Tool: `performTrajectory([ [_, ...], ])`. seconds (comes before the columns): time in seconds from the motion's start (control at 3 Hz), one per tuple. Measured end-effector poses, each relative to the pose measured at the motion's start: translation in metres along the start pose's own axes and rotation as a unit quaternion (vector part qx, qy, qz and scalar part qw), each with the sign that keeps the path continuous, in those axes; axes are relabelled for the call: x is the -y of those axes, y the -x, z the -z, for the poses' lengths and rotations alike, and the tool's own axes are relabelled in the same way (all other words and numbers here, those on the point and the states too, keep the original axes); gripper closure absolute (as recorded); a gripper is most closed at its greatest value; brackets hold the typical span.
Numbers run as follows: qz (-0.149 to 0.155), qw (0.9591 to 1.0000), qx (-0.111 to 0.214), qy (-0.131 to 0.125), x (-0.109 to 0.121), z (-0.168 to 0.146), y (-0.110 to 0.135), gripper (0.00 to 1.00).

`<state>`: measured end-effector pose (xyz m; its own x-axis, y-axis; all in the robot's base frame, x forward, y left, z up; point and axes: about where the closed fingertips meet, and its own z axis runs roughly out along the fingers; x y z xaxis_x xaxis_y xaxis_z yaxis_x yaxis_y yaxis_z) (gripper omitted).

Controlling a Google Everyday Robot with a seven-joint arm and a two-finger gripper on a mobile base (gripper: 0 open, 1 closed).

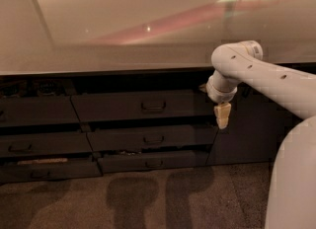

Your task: Open top drawer

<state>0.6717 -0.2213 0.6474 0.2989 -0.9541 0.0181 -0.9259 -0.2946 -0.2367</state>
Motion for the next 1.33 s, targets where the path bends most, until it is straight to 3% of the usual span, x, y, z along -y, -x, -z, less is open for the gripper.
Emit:
performTrajectory([
  [0.33,0.000,1.0000,0.000,0.000,0.0000,0.0000,0.0000,0.18],
  [1.33,0.000,1.0000,0.000,0.000,-0.0001,-0.0001,0.0000,0.89],
])
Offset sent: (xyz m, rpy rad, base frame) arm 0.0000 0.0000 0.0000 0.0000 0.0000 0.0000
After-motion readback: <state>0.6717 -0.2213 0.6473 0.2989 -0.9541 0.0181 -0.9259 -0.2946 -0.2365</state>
